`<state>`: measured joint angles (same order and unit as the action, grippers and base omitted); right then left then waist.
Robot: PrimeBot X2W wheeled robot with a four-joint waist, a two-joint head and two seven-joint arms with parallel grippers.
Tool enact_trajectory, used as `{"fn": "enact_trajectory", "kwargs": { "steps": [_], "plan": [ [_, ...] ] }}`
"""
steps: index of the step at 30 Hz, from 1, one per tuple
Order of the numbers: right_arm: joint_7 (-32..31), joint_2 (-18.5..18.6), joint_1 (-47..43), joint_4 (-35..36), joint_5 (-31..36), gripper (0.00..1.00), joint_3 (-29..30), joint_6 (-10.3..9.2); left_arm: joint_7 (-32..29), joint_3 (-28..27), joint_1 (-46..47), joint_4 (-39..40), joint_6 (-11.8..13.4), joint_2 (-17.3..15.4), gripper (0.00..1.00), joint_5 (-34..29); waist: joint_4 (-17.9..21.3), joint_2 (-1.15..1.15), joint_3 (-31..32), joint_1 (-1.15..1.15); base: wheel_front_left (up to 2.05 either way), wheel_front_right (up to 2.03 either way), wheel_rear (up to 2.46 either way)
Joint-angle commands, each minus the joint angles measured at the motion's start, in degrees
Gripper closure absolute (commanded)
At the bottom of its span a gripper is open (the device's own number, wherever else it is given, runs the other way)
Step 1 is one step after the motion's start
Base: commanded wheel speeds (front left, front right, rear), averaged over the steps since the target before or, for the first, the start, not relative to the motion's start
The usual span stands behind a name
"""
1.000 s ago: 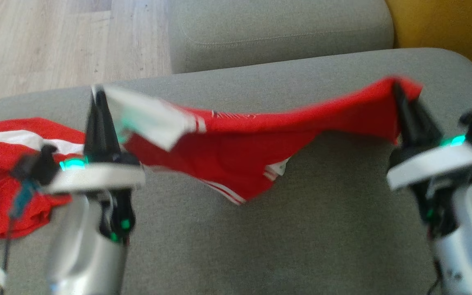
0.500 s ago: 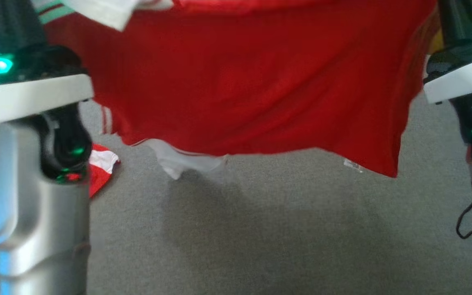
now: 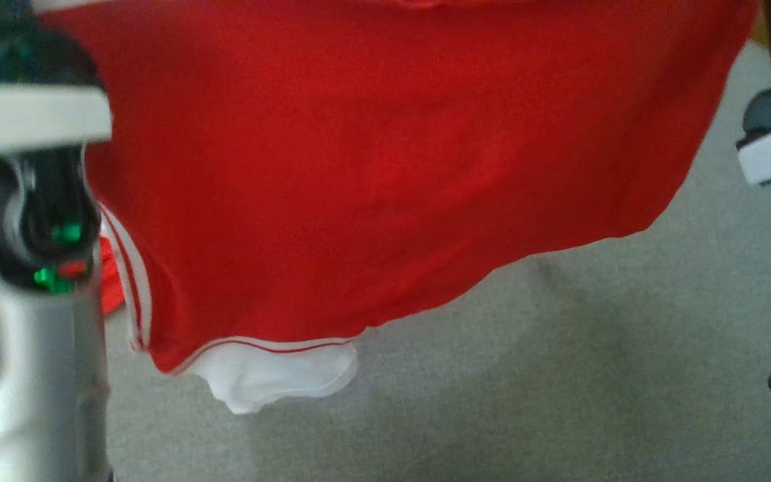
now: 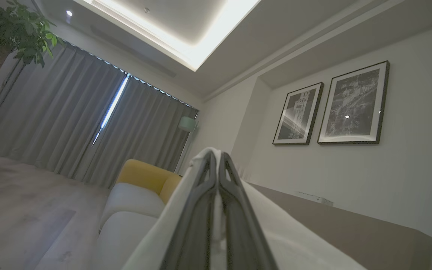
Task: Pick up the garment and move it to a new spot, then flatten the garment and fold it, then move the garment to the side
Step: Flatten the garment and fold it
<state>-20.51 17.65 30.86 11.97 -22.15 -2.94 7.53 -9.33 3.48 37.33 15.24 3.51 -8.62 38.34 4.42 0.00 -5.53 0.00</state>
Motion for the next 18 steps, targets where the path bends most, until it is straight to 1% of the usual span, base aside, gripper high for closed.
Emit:
{"fn": "enact_trajectory", "kwargs": {
  "steps": [1, 3, 5, 8, 10, 12, 14, 18],
  "plan": [
    [-0.59, -0.46, 3.19, 1.22, -0.18, 1.00, -0.18, -0.04, -0.57, -1.64, 4.11, 0.66, 0.04, -1.90, 1.00, 0.01, 0.11, 0.00, -3.85, 0.00, 0.00, 0.00, 0.00],
    [-1.54, 0.21, 6.67, -1.35, 0.58, 1.00, -0.22, -0.04, -1.59, -1.19, 8.88, -4.59, -0.75, -2.74, 1.00, 0.08, 0.01, 0.00, -7.53, 0.00, 0.00, 0.00, 0.00],
    [-1.51, 0.94, 11.39, -5.61, 0.85, 1.00, -1.51, -0.04, -1.84, -0.23, 14.81, -10.90, -2.25, -4.05, 1.00, -0.95, -0.05, 0.00, -11.11, 0.00, 0.00, 0.00, 0.00],
    [-0.25, 1.69, 20.65, -14.16, 0.63, 1.00, -4.50, -0.04, -0.59, 0.97, 24.87, -21.04, -4.57, -5.90, 1.00, -3.28, -0.22, 0.00, -15.85, 0.00, 0.00, 0.00, 0.00],
    [1.12, 2.41, 26.93, -20.70, 1.13, 1.00, -6.95, -0.04, 0.88, 1.29, 31.31, -27.72, -5.46, -6.35, 1.00, -4.36, -0.62, 0.00, -17.99, 0.00, 0.00, 0.00, 0.00],
    [3.84, 2.44, 33.04, -27.02, 1.72, 1.00, -8.26, -0.04, 2.26, 1.88, 37.39, -33.92, -6.34, -6.45, 1.00, -5.25, -1.26, 0.00, -19.40, 0.00, 0.00, 0.00, 0.00],
    [7.84, 2.39, 38.56, -32.70, 3.08, 1.00, -8.78, -0.04, 4.14, 2.30, 43.01, -39.10, -6.88, -6.62, 1.00, -6.31, -1.86, 0.00, -20.40, 0.00, 0.00, 0.00, 0.00],
    [17.36, 1.93, 46.60, -42.42, 6.44, 1.00, -9.04, -0.04, 9.13, 2.52, 50.56, -46.63, -7.74, -6.86, 1.00, -7.69, -2.35, 0.00, -21.05, 0.00, 0.00, 0.00, 0.00]
  ]
}}
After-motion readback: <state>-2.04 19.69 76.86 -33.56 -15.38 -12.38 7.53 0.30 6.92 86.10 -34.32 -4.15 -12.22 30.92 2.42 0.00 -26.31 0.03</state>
